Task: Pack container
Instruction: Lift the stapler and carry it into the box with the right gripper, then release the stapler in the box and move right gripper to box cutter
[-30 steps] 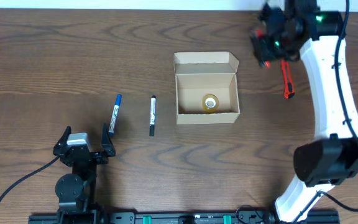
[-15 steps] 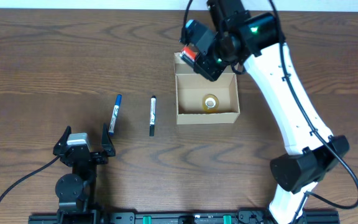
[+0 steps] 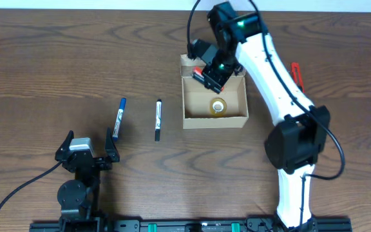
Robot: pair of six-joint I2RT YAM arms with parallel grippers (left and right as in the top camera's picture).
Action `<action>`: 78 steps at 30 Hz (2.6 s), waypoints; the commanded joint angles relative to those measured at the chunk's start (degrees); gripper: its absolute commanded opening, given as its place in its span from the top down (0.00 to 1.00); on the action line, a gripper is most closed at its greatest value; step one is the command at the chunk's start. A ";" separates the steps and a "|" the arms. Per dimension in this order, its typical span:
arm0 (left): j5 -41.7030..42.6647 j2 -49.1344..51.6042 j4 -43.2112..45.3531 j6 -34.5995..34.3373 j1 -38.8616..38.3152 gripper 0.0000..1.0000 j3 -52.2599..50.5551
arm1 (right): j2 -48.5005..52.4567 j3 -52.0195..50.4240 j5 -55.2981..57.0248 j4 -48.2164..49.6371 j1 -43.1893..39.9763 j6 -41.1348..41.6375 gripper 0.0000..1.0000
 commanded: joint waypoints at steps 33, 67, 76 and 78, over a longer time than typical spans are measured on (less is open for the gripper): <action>0.20 -0.37 -3.02 -0.22 0.37 0.05 -0.72 | 1.31 -17.55 -2.38 9.90 0.74 2.75 0.99; 0.20 -0.37 -3.02 -0.22 0.37 0.05 -0.72 | 1.40 -18.56 -0.68 10.23 0.70 5.14 0.77; 0.20 -0.37 -3.02 -0.22 0.37 0.05 -0.74 | 1.38 -3.93 1.68 3.50 0.15 5.14 0.72; 0.20 -0.37 -3.02 -0.22 0.37 0.05 -0.74 | 1.38 -0.35 1.73 2.12 -0.33 5.16 0.71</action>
